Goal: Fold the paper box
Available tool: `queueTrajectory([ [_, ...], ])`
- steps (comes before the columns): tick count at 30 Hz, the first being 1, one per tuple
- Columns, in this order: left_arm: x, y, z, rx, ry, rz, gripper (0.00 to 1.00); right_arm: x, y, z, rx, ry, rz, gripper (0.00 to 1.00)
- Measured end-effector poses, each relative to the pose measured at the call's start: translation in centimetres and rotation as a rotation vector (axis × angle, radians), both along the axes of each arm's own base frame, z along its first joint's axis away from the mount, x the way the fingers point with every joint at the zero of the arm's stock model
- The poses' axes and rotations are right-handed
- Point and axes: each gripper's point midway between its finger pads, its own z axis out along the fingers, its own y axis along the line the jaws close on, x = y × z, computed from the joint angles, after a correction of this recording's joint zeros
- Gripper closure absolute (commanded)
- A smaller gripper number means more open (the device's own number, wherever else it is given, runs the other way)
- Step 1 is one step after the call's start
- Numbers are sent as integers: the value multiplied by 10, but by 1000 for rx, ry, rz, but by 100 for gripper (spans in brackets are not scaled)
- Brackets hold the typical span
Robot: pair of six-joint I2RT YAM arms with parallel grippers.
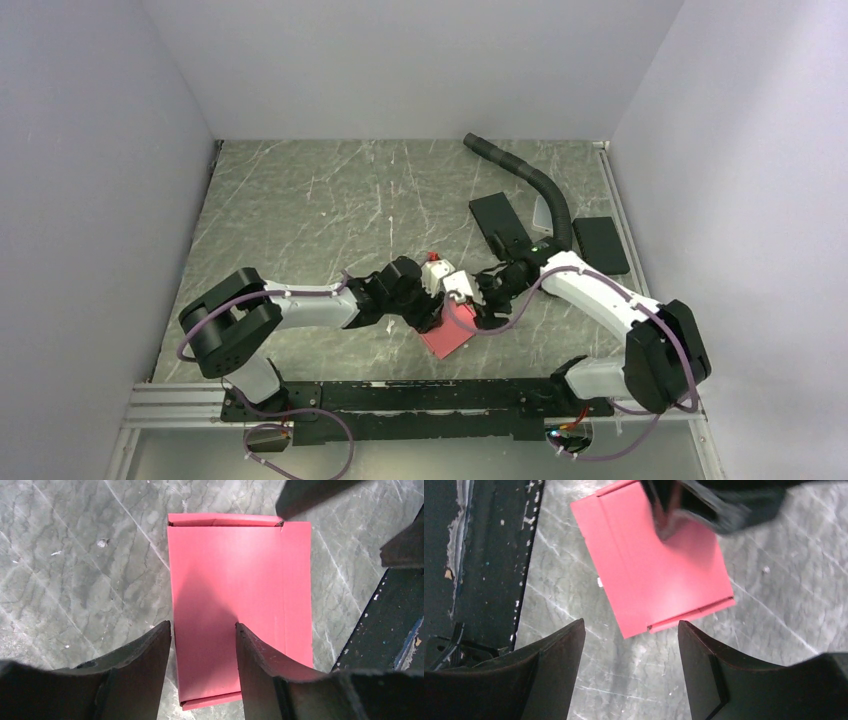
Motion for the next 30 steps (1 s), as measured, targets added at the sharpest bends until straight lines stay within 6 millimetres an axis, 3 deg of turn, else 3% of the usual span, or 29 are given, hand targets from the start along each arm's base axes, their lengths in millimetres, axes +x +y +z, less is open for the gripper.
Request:
queueTrajectory([
  [5, 2, 0, 2, -3, 1, 18, 43, 19, -6, 6, 50, 73, -159, 35],
  [10, 2, 2, 2, -1, 7, 30, 43, 32, -6, -5, 51, 219, -294, 40],
  [22, 2, 9, 2, -14, 41, 73, 43, 33, 3, -26, 10, 451, -419, 39],
  [30, 6, 15, 21, -78, 28, 120, 40, 38, 7, -43, -44, 575, -512, 52],
])
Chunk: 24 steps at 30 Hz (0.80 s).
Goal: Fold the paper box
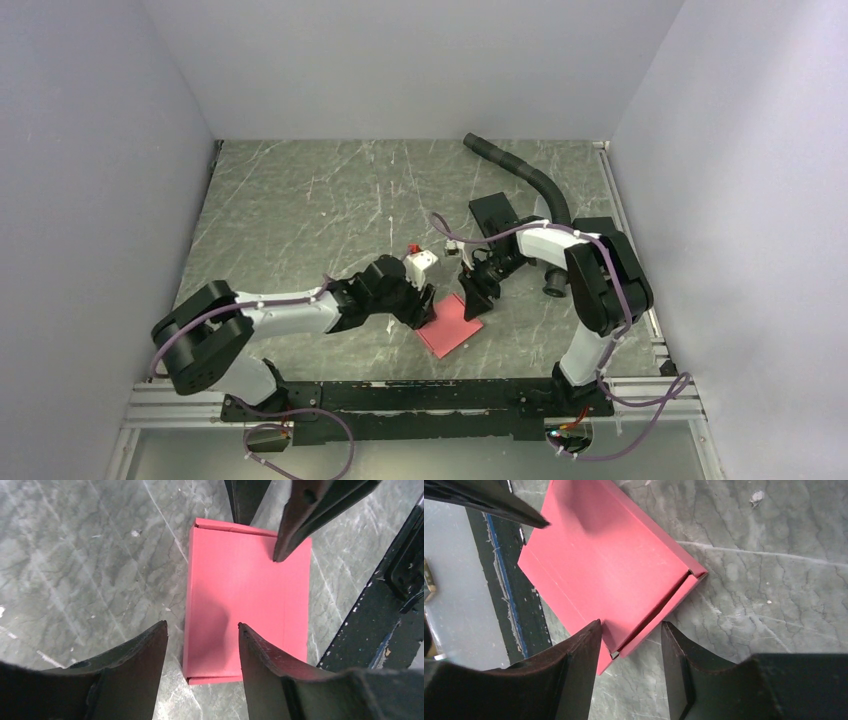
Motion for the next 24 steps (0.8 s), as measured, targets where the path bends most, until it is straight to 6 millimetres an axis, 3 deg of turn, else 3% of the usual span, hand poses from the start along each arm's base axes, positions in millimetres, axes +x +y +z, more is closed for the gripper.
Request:
queueTrajectory([
  [11, -4, 25, 48, -174, -64, 128, 30, 8, -1, -6, -45, 23, -75, 66],
  [21, -35, 63, 3, -283, 187, 357, 11, 7, 0, -6, -57, 64, -109, 70],
  [24, -38, 64, 1, -314, 249, 404, 9, 7, 0, -6, -57, 67, -112, 69],
])
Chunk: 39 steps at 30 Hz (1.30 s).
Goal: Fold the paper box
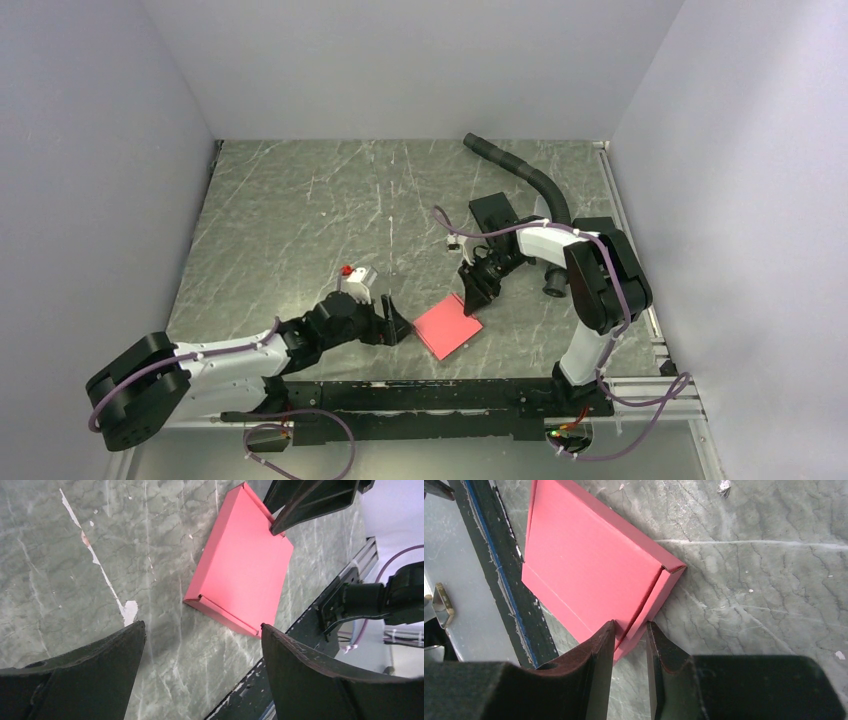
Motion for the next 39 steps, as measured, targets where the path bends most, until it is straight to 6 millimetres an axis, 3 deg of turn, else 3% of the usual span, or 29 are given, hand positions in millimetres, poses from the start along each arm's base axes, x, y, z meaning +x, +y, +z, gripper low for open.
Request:
queueTrajectory([
  [8, 13, -16, 5, 78, 42, -3, 7, 0, 0, 0, -2, 1, -3, 69],
  [15, 36, -51, 11, 256, -70, -205, 7, 0, 0, 0, -2, 1, -2, 68],
  [21, 35, -58, -28, 391, -34, -339, 17, 0, 0, 0, -3, -1, -2, 64],
  [27, 47, -72, -29, 404, -40, -344, 21, 7, -3, 2, -11, -48, 0, 49],
  [31, 48, -72, -29, 409, -37, -342, 23, 26, -14, 19, 0, -156, -39, 47],
  [35, 48, -72, -30, 409, -35, -341, 23, 48, -33, 57, 50, -371, -69, 51],
  [37, 48, -72, -30, 409, -35, -341, 23, 46, -38, 78, 98, -504, -5, 53],
  [39, 49, -72, -30, 408, -34, -340, 23, 27, -36, 90, 167, -619, 126, 59],
])
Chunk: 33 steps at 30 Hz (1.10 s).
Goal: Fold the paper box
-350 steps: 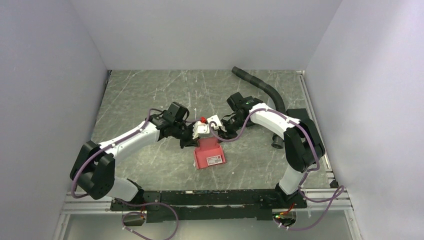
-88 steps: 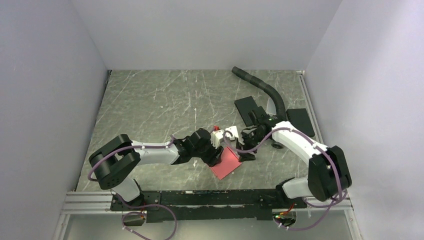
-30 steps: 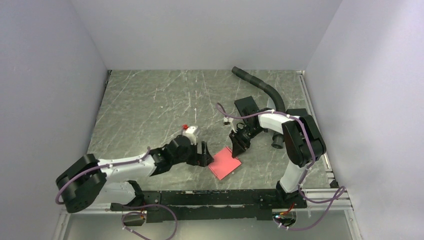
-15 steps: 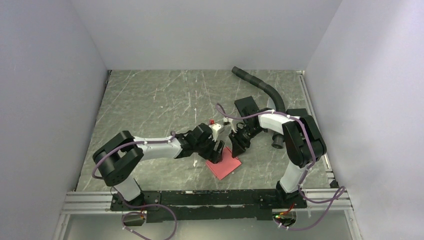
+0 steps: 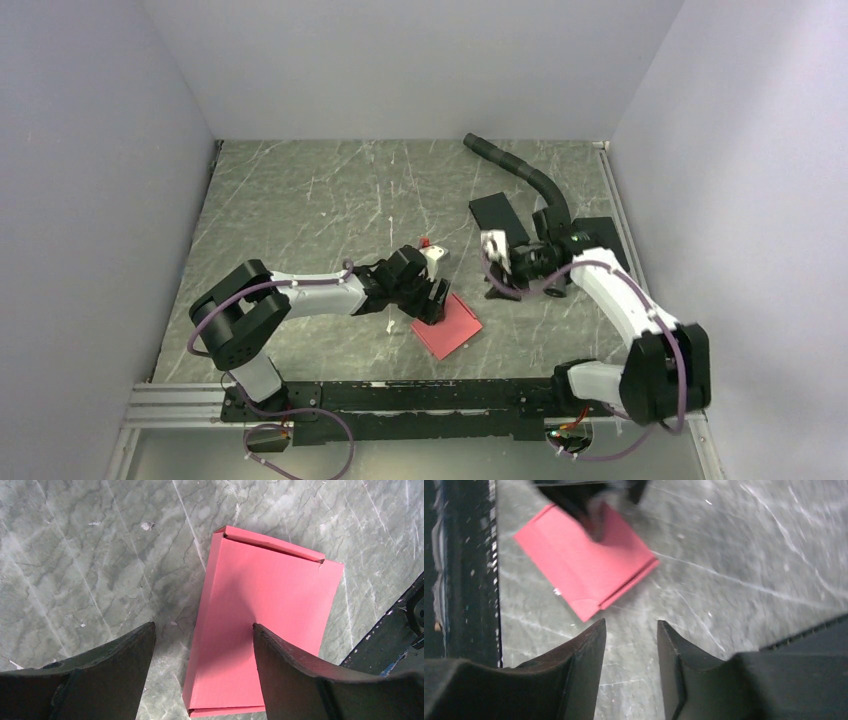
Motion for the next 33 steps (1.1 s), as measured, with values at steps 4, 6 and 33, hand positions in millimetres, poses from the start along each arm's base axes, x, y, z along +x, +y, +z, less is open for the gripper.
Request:
queueTrajectory([
  [4, 0, 0, 0, -6, 3, 0, 23, -52, 0, -7, 31, -155, 279, 73],
  [6, 0, -1, 0, -14, 6, -1, 23, -80, 3, -17, 35, -179, 410, 82],
  [33, -4, -5, 3, -83, 72, -39, 23, -133, 100, -77, -216, -317, 800, 90],
])
